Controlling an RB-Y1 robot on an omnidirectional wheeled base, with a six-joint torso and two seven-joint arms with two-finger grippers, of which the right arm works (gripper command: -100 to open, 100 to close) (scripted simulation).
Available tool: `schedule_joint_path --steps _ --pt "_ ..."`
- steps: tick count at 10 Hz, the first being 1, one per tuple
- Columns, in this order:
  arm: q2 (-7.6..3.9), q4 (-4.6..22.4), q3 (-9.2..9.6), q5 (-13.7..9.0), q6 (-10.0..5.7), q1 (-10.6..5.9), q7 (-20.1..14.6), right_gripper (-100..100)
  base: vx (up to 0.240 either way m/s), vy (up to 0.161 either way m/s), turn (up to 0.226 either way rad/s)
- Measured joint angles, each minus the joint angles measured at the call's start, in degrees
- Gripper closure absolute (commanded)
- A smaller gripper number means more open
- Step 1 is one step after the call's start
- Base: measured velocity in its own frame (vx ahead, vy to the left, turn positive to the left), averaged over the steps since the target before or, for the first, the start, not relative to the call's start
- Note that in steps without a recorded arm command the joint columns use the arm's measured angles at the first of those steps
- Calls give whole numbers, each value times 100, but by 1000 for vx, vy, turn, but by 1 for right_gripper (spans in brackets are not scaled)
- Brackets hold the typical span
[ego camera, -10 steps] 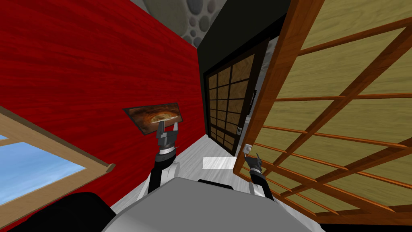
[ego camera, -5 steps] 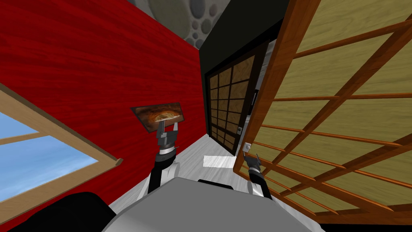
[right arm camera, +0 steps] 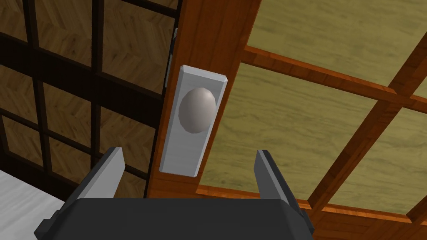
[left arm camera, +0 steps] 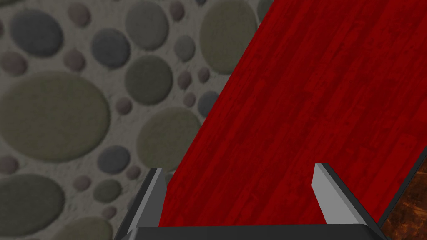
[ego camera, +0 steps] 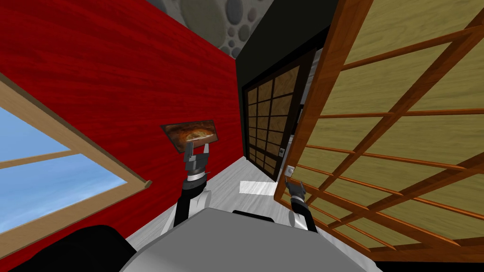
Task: Pull the door open
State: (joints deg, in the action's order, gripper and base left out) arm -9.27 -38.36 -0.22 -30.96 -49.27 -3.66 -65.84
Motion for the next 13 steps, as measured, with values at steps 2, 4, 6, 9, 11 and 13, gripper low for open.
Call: schedule_joint_path --steps 2,4,6,9,11,13 --pt "23 -14 36 -115 10 -9 -308 -100 -62 -11 47" --pt "50 -20 74 -229 13 -22 -623 -100 -49 -12 28" --pt "73 -39 103 -318 20 -23 -862 -100 -32 -2 20" --pt "-123 83 83 -352 -42 23 -1107 -100 202 4 103" --pt "-248 -96 39 -392 27 186 -1186 -100 122 -34 35" --pt "-390 98 40 -402 -44 145 -1364 -100 121 -14 86"
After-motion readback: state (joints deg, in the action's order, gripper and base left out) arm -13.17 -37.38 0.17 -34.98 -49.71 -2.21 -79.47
